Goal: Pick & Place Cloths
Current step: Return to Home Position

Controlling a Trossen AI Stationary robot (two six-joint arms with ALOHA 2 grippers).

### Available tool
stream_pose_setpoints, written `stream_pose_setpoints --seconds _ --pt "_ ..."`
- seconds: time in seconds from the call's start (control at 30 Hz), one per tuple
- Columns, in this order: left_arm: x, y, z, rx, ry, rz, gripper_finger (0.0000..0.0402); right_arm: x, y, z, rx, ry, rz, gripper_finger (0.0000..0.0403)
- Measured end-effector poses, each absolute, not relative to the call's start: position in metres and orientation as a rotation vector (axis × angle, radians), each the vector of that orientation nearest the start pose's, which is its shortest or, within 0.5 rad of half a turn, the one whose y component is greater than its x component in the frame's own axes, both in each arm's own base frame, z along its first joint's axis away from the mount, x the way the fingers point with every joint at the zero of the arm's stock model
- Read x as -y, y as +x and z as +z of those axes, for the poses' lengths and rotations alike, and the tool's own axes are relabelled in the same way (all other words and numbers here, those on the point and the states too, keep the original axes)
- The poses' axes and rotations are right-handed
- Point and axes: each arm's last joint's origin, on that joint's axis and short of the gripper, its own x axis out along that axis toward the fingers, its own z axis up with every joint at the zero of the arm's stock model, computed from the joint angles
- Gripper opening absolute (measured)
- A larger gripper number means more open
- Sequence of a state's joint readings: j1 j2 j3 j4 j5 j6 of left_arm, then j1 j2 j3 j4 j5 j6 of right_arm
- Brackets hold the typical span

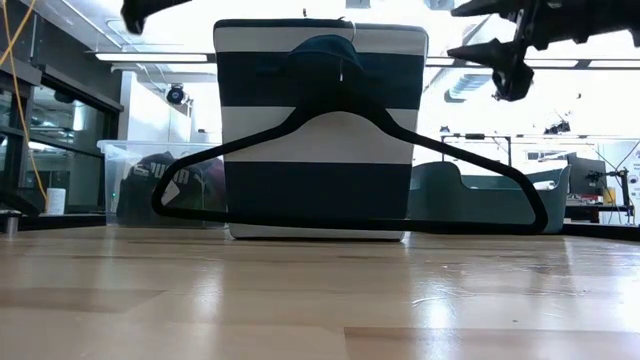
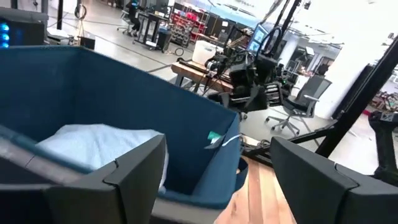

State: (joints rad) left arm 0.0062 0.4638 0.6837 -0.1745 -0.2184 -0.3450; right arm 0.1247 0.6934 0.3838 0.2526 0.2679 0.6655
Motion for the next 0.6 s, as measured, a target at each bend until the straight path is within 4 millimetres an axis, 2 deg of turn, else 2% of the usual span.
stream_pose_setpoints --seconds 0.1,0.17,0.27,0.43,0.6 --pt "-0.007 0.097 0.326 0.098 -0.355 0.231 0.0285 -0.015 0.161 0.235 0.065 0.725 -0.16 0.0217" --pt "-0.008 0.092 0.319 0.099 -0.374 0.242 0.0285 -0.014 0.158 0.221 0.036 0.726 -0.181 0.0217" --pt "-0.009 0.084 0.309 0.069 -0.403 0.286 0.0285 -0.012 0.154 0.202 0.002 0.867 -0.206 0.0217" --pt "-0.011 0.073 0.289 -0.075 -0.477 0.41 0.0285 -0.018 0.151 0.191 -0.03 0.765 -0.162 0.0217" --pt "-0.011 0.065 0.287 -0.084 -0.404 0.414 0.0285 -0.019 0.141 0.184 0.052 0.697 -0.061 0.0217"
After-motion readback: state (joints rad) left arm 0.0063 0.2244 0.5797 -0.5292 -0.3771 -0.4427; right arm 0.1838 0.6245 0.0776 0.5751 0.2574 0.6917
